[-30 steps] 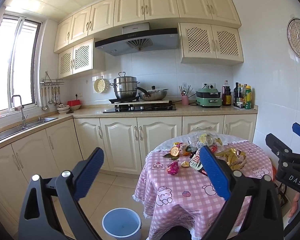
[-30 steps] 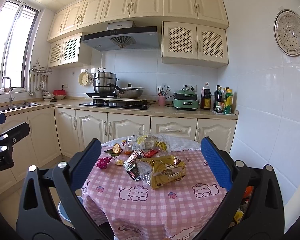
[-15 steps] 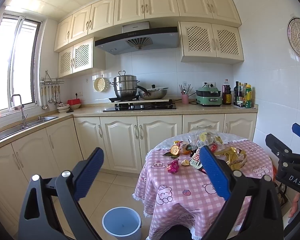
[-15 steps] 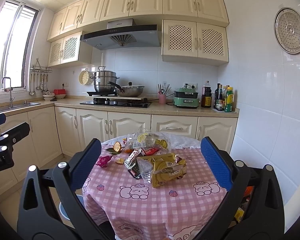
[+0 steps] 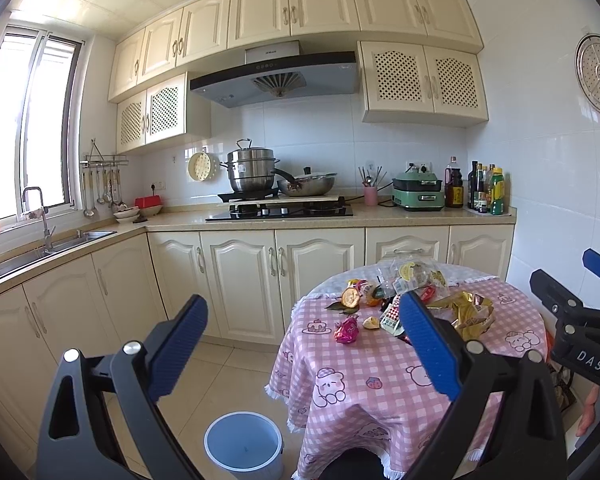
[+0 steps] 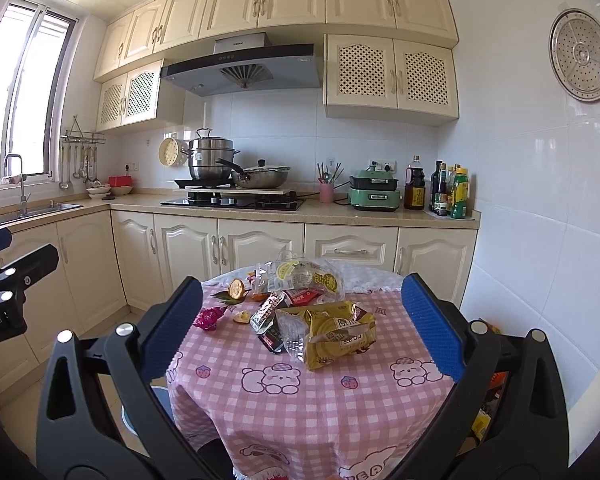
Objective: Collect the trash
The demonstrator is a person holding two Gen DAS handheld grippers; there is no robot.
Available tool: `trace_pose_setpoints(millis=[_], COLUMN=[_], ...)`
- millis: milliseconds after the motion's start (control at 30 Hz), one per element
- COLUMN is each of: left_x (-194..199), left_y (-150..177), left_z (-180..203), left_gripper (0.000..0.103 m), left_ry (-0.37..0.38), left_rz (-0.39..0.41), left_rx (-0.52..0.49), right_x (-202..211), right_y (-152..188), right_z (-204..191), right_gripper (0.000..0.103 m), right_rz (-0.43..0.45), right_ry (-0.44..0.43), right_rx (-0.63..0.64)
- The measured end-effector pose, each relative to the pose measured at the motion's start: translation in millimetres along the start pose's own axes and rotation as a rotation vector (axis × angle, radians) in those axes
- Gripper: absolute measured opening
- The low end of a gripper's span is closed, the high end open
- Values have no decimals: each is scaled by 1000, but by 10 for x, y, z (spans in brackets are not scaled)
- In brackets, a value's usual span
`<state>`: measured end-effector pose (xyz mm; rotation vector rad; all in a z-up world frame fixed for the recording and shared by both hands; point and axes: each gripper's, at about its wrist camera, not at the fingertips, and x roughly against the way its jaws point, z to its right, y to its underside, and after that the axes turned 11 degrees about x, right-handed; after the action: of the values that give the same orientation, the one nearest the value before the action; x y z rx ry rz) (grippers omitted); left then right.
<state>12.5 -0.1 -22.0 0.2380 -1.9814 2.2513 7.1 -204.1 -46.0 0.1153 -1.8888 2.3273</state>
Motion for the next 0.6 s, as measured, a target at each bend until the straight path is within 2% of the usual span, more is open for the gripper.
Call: trace_pose_setpoints(millis=[600], left_x=[-52], left_y=[133], left_z=[-11], left_gripper=[94], left_ry=[-11], left_rz=[-20], left_rx=[-6], right_x=[-54], right_y=[26], right_z=[55], right_gripper=[98], right_rz=[-21], right_ry=[-2], right_rx=[-30])
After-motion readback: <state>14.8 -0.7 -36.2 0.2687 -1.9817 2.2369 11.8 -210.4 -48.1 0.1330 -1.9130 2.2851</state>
